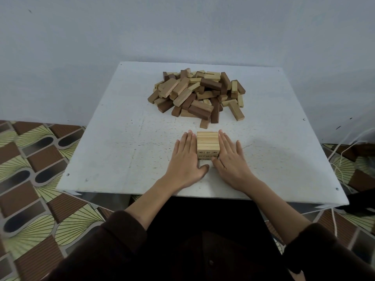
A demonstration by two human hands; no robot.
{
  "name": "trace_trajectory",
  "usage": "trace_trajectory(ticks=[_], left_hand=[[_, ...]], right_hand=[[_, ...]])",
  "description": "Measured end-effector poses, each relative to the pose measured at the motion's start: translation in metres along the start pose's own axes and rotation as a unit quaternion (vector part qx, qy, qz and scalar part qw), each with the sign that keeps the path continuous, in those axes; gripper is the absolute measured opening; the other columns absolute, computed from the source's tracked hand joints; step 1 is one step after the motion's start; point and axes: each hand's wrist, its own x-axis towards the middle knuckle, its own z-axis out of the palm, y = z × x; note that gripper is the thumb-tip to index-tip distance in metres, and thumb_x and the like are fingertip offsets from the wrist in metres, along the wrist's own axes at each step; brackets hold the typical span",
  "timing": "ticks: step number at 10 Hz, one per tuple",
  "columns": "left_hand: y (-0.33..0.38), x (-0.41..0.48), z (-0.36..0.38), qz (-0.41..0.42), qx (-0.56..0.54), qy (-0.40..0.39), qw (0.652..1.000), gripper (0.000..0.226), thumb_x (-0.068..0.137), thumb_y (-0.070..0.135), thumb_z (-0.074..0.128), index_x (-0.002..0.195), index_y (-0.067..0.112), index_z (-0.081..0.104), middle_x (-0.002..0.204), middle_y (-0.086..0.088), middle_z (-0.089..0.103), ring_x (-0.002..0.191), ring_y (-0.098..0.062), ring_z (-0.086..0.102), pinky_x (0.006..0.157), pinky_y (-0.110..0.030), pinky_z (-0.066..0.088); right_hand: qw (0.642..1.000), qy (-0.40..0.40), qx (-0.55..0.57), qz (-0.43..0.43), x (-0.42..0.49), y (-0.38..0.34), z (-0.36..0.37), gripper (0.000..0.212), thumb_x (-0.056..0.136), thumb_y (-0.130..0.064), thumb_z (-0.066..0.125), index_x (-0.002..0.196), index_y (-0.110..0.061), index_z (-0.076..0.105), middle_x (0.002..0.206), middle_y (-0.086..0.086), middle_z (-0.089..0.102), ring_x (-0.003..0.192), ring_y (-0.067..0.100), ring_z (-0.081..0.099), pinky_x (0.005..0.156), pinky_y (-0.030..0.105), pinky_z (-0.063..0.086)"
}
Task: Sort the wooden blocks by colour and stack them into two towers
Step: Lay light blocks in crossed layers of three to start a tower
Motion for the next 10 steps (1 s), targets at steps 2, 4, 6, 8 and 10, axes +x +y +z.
trace_trajectory(ticks=[2, 4, 6, 8, 10], left_hand=[[-0.001, 0.000, 0.001, 0.000, 0.002, 0.000, 1.000, 0.097, 0.087, 0.044, 0.055, 0.151, 0.006, -0.007, 0.159, -0.009, -0.011, 0.146, -0.019, -0.015, 0.118, -0.033, -0.010], [0.001, -0.001, 0.000, 0.003, -0.001, 0.004, 1.000, 0.097, 0.087, 0.043, 0.056, 0.151, 0.005, -0.006, 0.160, -0.009, -0.009, 0.146, -0.019, -0.014, 0.117, -0.034, -0.010], [-0.004, 0.000, -0.005, 0.007, -0.042, -0.023, 0.999, 0.100, 0.084, 0.034, 0.063, 0.151, 0.007, -0.007, 0.160, -0.007, -0.010, 0.146, -0.017, -0.015, 0.118, -0.034, -0.008], [-0.025, 0.000, -0.041, 0.001, -0.231, 0.017, 0.973, 0.061, 0.083, -0.001, 0.057, 0.132, 0.026, 0.032, 0.128, 0.011, 0.038, 0.118, 0.002, 0.032, 0.103, -0.024, 0.030], [-0.036, 0.068, -0.070, 0.045, -0.121, 0.148, 0.980, 0.028, 0.088, 0.004, 0.057, 0.115, 0.013, 0.060, 0.110, -0.002, 0.057, 0.100, -0.009, 0.050, 0.089, -0.017, 0.042]], right_hand=[[1.000, -0.003, -0.009, 0.000, 0.000, 0.000, 0.001, 0.075, 0.086, -0.044, 0.007, 0.150, -0.010, -0.008, 0.159, 0.002, -0.012, 0.144, 0.011, -0.015, 0.112, 0.035, -0.017], [1.000, 0.002, -0.020, -0.006, 0.001, 0.002, 0.003, 0.089, 0.073, -0.053, -0.008, 0.150, -0.010, -0.009, 0.159, 0.002, -0.012, 0.144, 0.012, -0.014, 0.113, 0.037, -0.015], [0.997, 0.011, 0.079, -0.015, -0.005, 0.002, -0.005, 0.076, 0.082, -0.038, 0.011, 0.150, -0.010, -0.004, 0.159, 0.002, -0.005, 0.145, 0.010, -0.008, 0.116, 0.032, -0.012], [0.944, 0.171, 0.276, 0.060, 0.006, 0.012, -0.032, 0.047, 0.093, -0.002, 0.038, 0.140, -0.008, 0.039, 0.144, 0.005, 0.042, 0.134, 0.016, 0.035, 0.106, 0.020, 0.023], [0.932, 0.240, 0.259, 0.085, 0.076, 0.033, -0.075, 0.021, 0.091, -0.006, 0.054, 0.112, -0.005, 0.059, 0.114, 0.008, 0.056, 0.105, 0.024, 0.052, 0.084, 0.026, 0.041]])
